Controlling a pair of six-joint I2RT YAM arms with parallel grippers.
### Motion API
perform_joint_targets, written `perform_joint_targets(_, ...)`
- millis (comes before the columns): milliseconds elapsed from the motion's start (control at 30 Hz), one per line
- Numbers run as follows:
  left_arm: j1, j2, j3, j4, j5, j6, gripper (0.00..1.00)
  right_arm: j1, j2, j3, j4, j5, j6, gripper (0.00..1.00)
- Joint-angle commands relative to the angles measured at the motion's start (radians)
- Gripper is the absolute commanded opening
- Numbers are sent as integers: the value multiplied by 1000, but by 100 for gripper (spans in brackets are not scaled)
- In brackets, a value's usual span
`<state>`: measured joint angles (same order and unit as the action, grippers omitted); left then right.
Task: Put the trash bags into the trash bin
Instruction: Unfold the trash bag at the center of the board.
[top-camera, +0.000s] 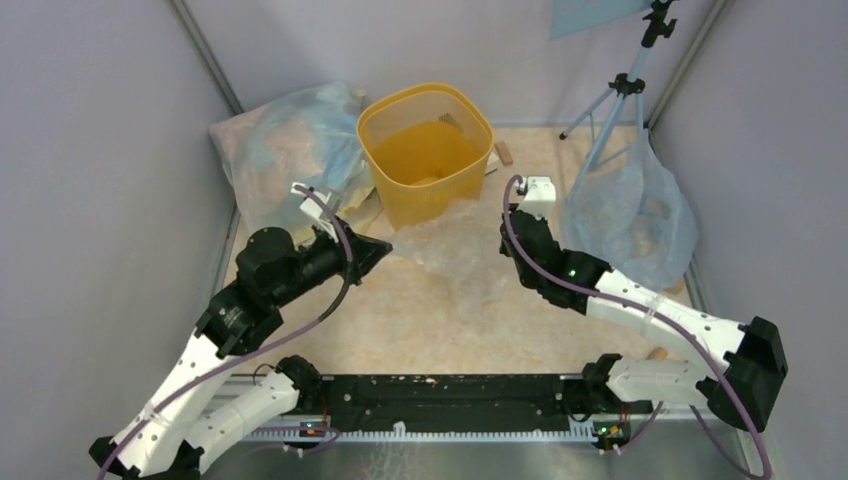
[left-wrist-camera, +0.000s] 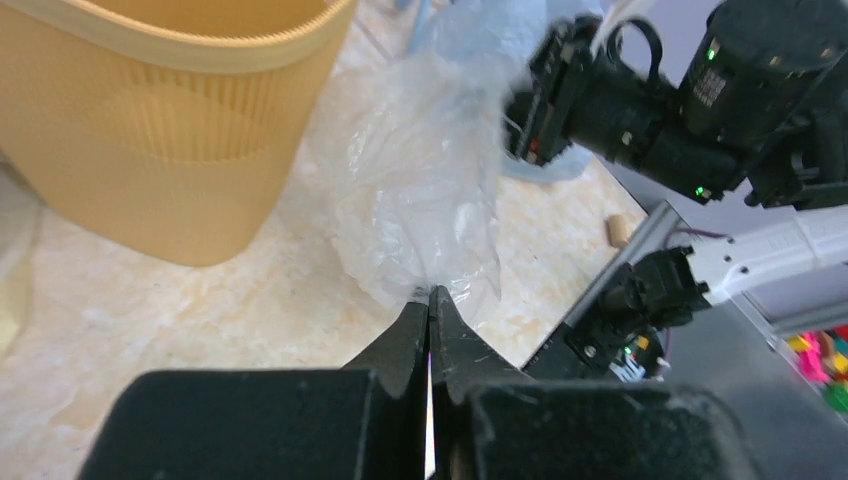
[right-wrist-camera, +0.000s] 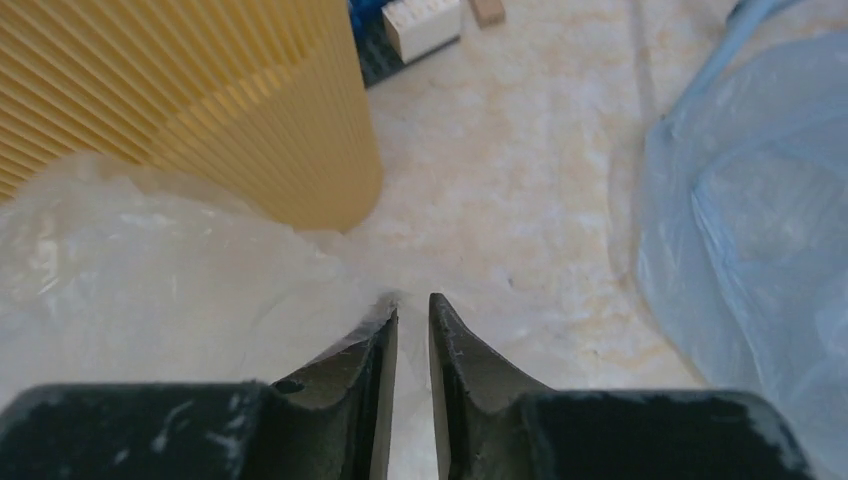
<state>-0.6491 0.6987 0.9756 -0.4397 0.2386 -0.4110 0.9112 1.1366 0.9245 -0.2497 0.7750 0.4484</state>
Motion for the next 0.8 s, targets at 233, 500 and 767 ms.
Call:
perform_joint_targets(233,-1,-32,64,-137,-344,86,0,-79,-196,-21,-216,56,10,17)
perform_joint_targets(500,-2,-45,27,-28,-168,110,0,-81,-231,41,-184,-221,-153,39)
perform_joint_targets(767,-1,23,12,83,7,94,0,-58,-191,56,-45,-669,-306,61)
